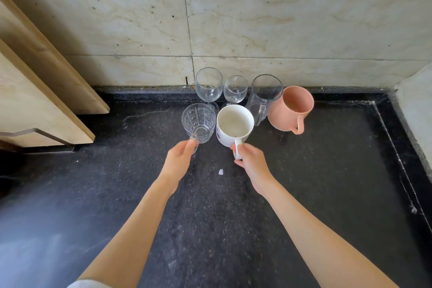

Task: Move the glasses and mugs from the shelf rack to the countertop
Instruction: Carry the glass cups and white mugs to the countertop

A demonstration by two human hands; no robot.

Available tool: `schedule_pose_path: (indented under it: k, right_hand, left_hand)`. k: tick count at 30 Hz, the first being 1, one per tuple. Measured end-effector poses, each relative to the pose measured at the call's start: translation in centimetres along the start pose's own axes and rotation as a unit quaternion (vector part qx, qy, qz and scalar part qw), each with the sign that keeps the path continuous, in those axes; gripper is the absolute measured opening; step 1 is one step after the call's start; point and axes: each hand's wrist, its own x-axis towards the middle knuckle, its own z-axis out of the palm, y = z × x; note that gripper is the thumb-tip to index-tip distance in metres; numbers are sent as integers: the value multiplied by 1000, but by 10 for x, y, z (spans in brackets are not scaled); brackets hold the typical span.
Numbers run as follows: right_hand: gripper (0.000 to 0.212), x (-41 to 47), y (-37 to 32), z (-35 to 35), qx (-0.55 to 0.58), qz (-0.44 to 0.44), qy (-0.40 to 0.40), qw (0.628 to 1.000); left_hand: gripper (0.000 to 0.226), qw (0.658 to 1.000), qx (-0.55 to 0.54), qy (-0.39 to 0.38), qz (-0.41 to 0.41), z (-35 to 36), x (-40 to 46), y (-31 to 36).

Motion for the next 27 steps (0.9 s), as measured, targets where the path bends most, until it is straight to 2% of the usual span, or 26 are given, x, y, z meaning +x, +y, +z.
schedule_pose_path:
  k: [3,6,8,11,13,16,19,23,27]
  right_hand:
    - [27,-13,-2,-10,-55,-3,39,998]
    - [39,-38,-3,-27,-72,-13,63,995]
    - [42,-59,-4,-41,-71,-29,52,996]
    - [46,-93,-10,-61,-96,-97,10,991]
    - [50,-117,-17,-72,-149,-174,-12,973]
    - [54,-157,-31,-83,-252,-316,-35,914]
    - [55,-202,-42,-85,-331,-424,-43,842]
    - [59,-261,-50,-72,-411,-508,-72,754]
    - [61,-318,-49,-38,-436,-569,-126,686]
  left_hand:
    - [26,1000,14,22,-12,-1,-18,-6]
    - [45,998,28,46,-16,-3,-47,-12]
    - [52,997,46,66,-2,-4,-71,-13]
    - [53,991,93,86,50,-5,-113,-8]
    - [52,979,135,116,100,-6,-147,0]
    - [52,942,215,190,176,-8,-208,9]
    - [52,893,310,259,198,-9,-269,13]
    - [54,842,371,338,198,-18,-346,8]
    - [55,819,356,414,176,-37,-419,-14]
